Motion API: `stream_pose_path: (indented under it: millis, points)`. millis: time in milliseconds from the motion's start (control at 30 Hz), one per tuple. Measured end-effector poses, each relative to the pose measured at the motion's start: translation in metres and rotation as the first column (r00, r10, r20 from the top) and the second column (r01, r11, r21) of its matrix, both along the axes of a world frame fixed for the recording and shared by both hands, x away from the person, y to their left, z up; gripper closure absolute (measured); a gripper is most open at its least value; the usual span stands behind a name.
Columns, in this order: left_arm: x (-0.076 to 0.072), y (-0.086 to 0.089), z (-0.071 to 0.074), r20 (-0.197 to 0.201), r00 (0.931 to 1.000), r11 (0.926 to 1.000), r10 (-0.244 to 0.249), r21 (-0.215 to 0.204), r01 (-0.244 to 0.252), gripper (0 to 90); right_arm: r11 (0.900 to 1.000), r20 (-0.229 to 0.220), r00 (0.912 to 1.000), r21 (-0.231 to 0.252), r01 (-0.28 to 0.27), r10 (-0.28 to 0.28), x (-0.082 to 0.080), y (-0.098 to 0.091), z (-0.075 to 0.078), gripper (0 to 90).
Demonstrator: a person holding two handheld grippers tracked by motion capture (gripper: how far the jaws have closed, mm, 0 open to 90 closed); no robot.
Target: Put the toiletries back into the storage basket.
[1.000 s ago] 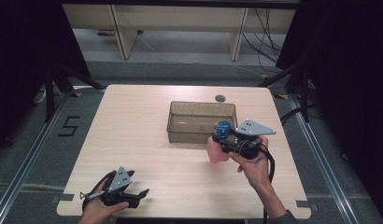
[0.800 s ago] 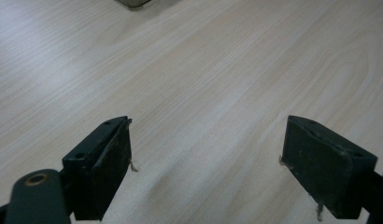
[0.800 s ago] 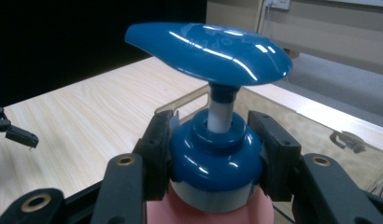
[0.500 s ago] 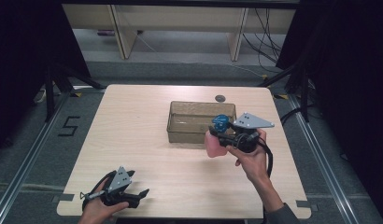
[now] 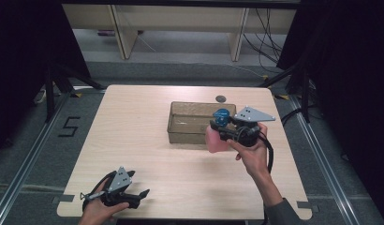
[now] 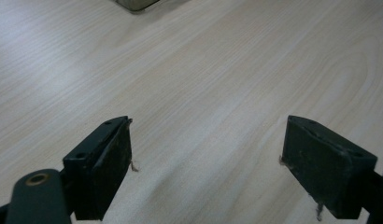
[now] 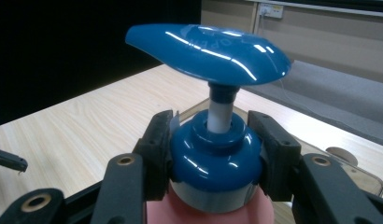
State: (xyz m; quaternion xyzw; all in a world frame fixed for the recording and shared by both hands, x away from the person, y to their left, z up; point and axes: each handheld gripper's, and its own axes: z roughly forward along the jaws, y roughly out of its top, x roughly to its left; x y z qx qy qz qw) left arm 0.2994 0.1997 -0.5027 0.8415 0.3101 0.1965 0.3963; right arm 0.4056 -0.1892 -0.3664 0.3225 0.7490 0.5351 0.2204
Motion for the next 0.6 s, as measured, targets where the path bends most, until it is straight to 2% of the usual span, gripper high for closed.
stream_pose_path:
  millis: [67, 100, 133, 200, 367, 467, 500, 600]
  points:
    - [0.000, 0.000, 0.000, -0.002, 1.0000, 1.0000, 0.001, -0.002, -0.001, 15.6, 1.0000, 0.021, 0.9998, -0.009, 0.002, -0.002, 0.003, -0.001, 0.001, 53.6]
    - [0.001, 0.000, 0.000, 0.000, 0.9999, 0.9999, -0.013, -0.006, 0.012, 15.6, 0.9999, 0.011, 0.9999, 0.012, -0.003, 0.003, 0.005, 0.000, 0.001, 53.6]
    - [0.001, 0.000, 0.001, 0.005, 0.9999, 0.9999, -0.013, 0.004, 0.012, 15.6, 1.0000, 0.020, 0.9998, -0.004, 0.007, -0.007, 0.006, -0.001, 0.003, 53.6]
    - [0.000, 0.000, 0.000, 0.001, 1.0000, 1.0000, -0.008, 0.004, 0.007, 15.6, 0.9998, 0.006, 0.9998, 0.012, 0.016, -0.016, 0.008, 0.000, 0.004, 53.6]
    - [0.000, 0.001, 0.001, 0.001, 0.9999, 0.9999, -0.011, -0.001, 0.011, 15.6, 0.9993, 0.026, 0.9991, 0.010, 0.035, -0.035, 0.016, -0.002, 0.008, 53.6]
    - [0.001, 0.001, 0.001, 0.004, 0.9999, 0.9999, -0.010, 0.003, 0.010, 15.6, 0.9993, 0.022, 0.9992, 0.018, 0.032, -0.033, 0.020, -0.003, 0.010, 53.6]
    - [0.001, 0.000, 0.000, -0.001, 0.9999, 0.9999, -0.011, -0.009, 0.011, 15.6, 0.9987, 0.029, 0.9986, 0.025, 0.043, -0.044, 0.025, -0.003, 0.010, 53.6]
    - [0.001, 0.000, 0.001, 0.005, 1.0000, 1.0000, -0.006, -0.002, 0.006, 15.6, 0.9980, 0.027, 0.9978, 0.017, 0.060, -0.061, 0.032, -0.004, 0.011, 53.6]
